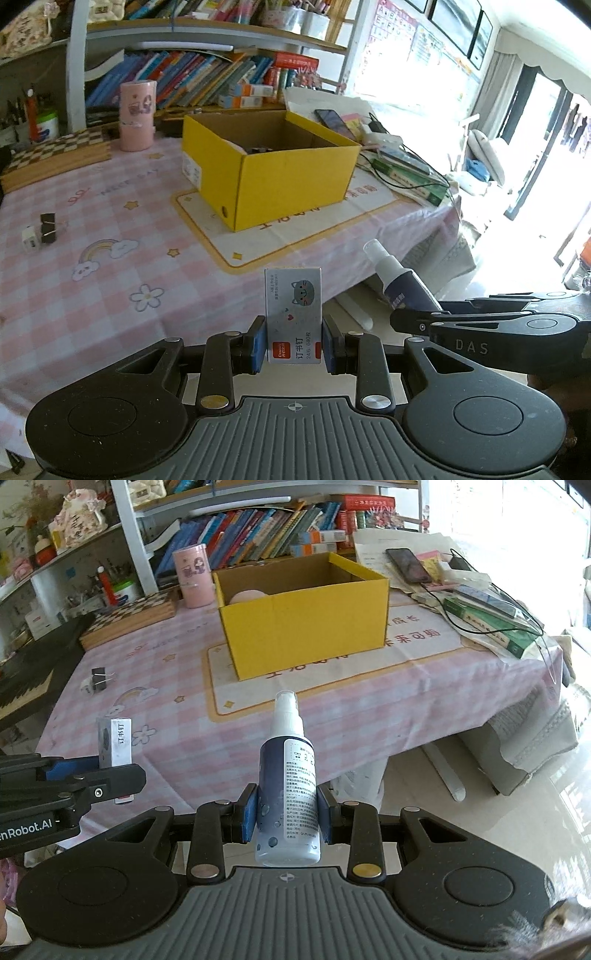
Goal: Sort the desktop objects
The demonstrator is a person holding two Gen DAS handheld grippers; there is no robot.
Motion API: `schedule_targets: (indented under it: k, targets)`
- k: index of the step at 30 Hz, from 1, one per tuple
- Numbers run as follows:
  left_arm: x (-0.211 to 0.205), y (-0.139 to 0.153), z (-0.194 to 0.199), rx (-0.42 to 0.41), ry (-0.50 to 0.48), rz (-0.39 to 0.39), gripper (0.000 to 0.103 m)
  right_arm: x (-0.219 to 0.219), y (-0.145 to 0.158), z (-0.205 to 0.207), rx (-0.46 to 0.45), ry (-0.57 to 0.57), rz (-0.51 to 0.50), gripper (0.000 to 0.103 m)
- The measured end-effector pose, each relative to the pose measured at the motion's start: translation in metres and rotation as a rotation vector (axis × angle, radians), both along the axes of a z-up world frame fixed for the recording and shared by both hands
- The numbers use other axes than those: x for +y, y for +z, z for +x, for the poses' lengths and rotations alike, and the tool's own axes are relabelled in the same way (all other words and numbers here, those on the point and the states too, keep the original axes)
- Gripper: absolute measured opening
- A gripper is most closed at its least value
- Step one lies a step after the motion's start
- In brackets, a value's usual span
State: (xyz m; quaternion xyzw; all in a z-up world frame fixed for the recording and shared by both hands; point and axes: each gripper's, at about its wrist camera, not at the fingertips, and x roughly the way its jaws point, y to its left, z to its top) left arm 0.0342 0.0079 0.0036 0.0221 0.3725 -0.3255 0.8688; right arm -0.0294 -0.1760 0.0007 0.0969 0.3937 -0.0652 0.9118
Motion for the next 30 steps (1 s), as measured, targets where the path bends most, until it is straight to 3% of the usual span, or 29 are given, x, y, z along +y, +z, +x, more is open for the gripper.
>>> schedule_targets:
  k: [30]
  targets:
    - [-0.062, -0.010, 0.037, 0.028, -0.063, 0.048, 0.028, -0.060, -0.014, 0.030, 0.040, -0.049, 0.044, 0.030]
